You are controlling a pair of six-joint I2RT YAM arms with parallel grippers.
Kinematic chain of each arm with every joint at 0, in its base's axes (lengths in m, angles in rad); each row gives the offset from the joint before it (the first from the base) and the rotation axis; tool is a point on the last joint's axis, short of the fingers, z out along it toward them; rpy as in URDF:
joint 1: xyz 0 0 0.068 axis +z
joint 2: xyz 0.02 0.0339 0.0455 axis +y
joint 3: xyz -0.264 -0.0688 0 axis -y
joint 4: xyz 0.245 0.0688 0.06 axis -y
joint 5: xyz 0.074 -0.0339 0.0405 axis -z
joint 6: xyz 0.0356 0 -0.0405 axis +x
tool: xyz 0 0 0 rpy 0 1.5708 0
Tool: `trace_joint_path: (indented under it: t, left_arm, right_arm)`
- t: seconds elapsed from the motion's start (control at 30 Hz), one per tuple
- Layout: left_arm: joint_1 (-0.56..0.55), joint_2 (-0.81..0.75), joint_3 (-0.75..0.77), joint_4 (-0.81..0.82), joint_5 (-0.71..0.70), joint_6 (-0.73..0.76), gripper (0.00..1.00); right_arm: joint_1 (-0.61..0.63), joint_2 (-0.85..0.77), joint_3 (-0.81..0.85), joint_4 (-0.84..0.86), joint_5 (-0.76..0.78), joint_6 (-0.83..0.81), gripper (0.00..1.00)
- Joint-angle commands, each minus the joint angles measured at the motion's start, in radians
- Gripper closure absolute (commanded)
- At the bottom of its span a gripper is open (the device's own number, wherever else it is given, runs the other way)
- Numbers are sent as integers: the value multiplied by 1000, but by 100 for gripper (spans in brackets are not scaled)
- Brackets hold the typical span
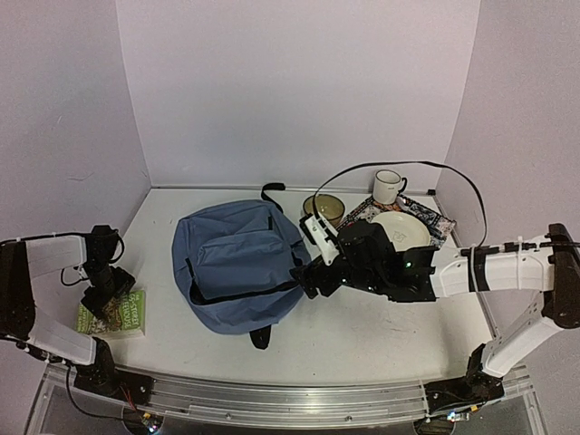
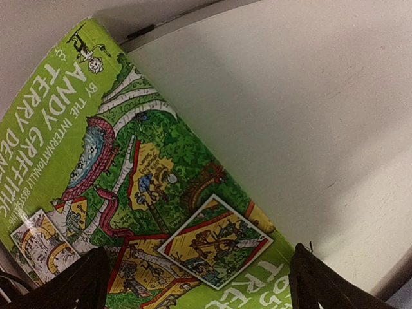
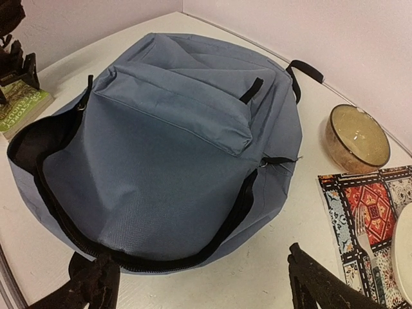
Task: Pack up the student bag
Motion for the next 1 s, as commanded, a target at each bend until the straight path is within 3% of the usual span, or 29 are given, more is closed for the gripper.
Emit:
trace_joint_path:
  t: [0.0,0.13,0.33,0.73,0.97]
  left_arm:
    - [-38,126,-68,187,178,-34,5]
    - [-214,233,-25,242,190,-88,6]
    - [-377,342,53,304,266,-149,8]
    - [-667,439,271,304,272,-184,10]
    - [-796,481,286,302,261,-189,11]
  right_arm:
    - [-6,-45,-21,56,-19,-13,9]
    - [-8,-55,-32,58,-6,-14,9]
    - [-12,-85,-47,58,1,-11,9]
    - [-12,-83,-3,25,-8,-3,9]
    - [-12,-73,34,-13,-38,20,9]
